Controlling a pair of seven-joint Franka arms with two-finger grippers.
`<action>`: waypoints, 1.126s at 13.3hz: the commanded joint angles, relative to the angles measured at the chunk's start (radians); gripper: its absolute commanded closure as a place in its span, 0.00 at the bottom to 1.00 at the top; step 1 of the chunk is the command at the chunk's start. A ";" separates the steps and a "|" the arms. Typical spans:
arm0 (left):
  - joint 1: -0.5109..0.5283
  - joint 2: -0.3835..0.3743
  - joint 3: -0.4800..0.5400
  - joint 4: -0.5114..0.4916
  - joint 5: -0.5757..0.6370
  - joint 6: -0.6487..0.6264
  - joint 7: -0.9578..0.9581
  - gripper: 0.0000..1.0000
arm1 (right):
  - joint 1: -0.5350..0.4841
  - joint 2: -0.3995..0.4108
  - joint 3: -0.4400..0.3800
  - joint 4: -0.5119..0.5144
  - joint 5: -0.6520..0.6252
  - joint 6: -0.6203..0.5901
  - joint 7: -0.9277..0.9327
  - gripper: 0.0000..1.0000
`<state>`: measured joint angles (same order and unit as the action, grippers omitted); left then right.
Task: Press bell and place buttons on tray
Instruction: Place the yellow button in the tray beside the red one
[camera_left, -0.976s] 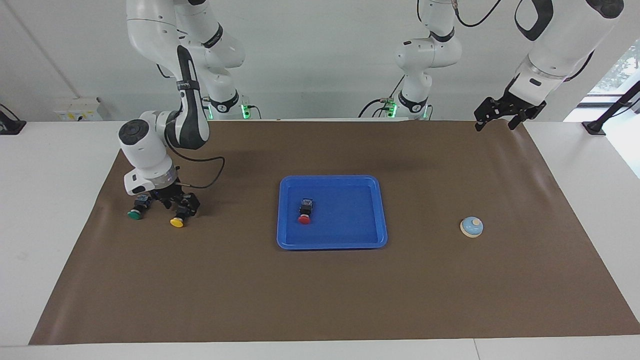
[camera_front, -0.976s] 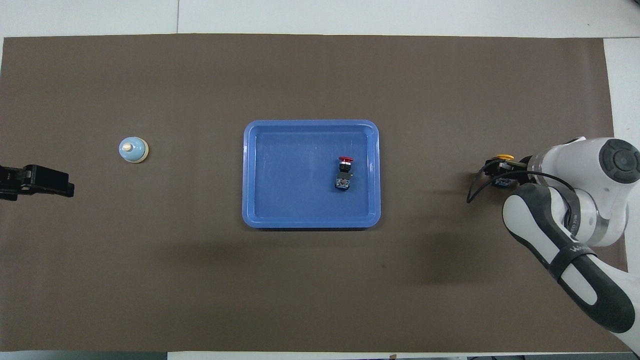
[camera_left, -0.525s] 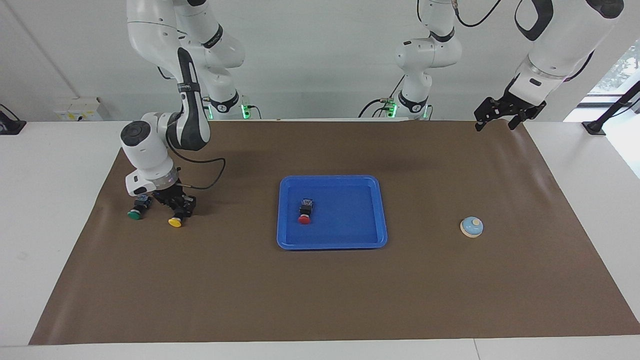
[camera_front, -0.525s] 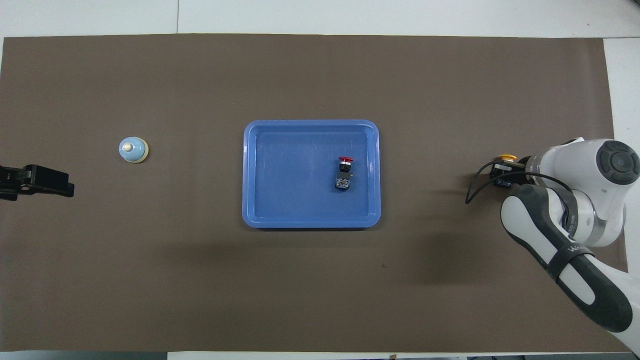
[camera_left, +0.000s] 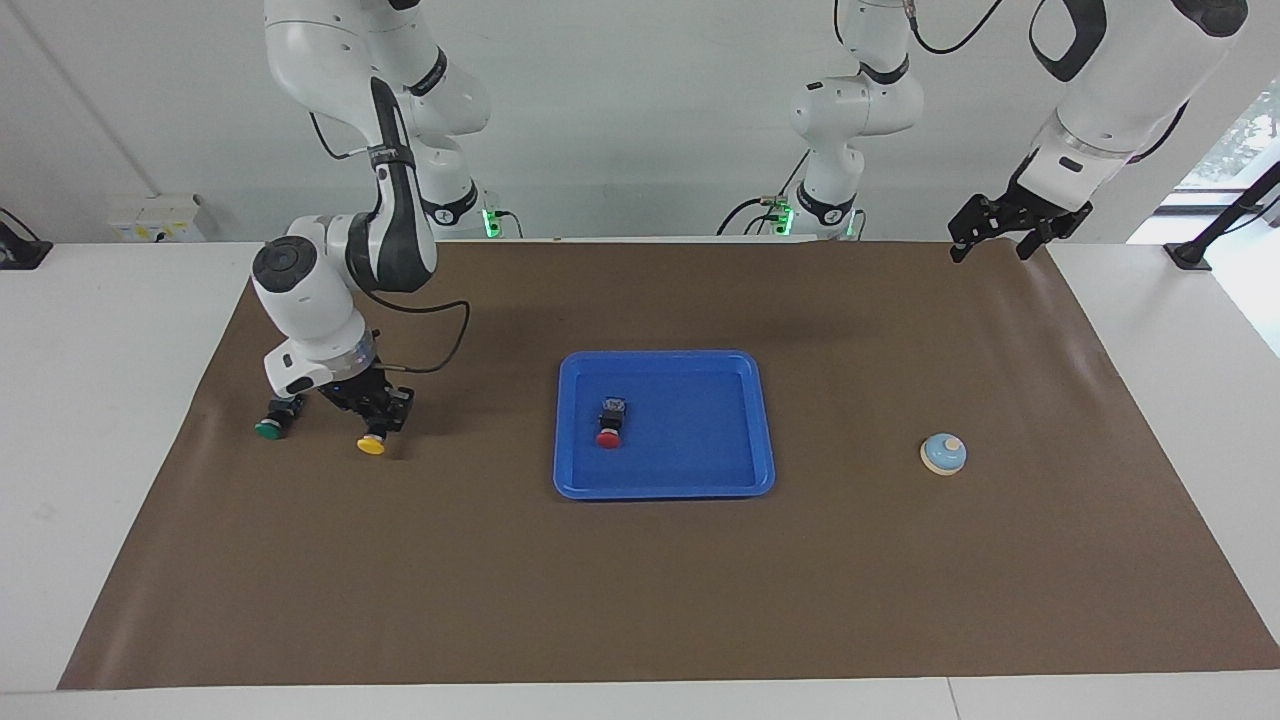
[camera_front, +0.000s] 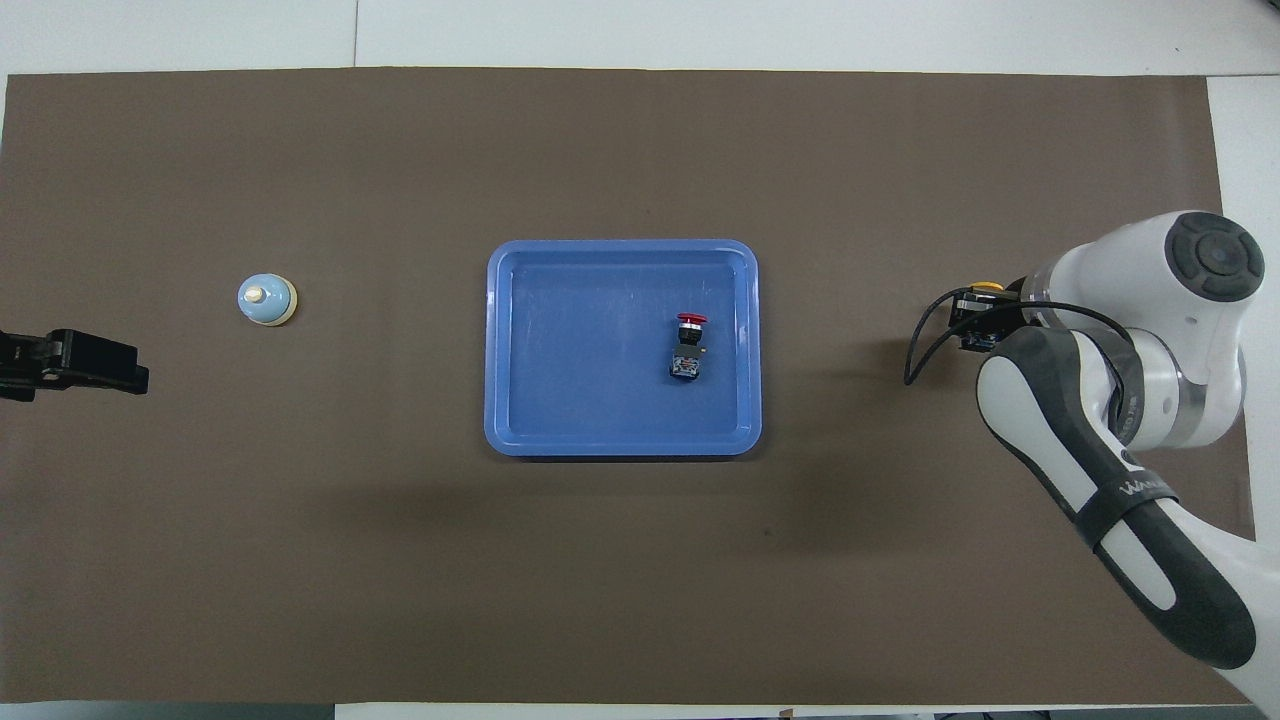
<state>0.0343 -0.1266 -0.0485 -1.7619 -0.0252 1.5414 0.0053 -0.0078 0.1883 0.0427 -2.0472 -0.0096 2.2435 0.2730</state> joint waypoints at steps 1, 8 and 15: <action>0.003 -0.001 0.001 0.007 -0.004 -0.012 0.001 0.00 | 0.110 0.039 0.005 0.143 -0.003 -0.128 0.109 1.00; 0.003 -0.001 0.001 0.007 -0.004 -0.012 0.001 0.00 | 0.443 0.216 0.005 0.473 0.013 -0.298 0.446 1.00; 0.003 -0.001 0.001 0.007 -0.004 -0.014 0.001 0.00 | 0.565 0.336 0.006 0.529 0.031 -0.174 0.543 1.00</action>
<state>0.0343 -0.1266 -0.0485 -1.7619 -0.0252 1.5414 0.0053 0.5575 0.4966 0.0489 -1.5510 -0.0020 2.0462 0.8071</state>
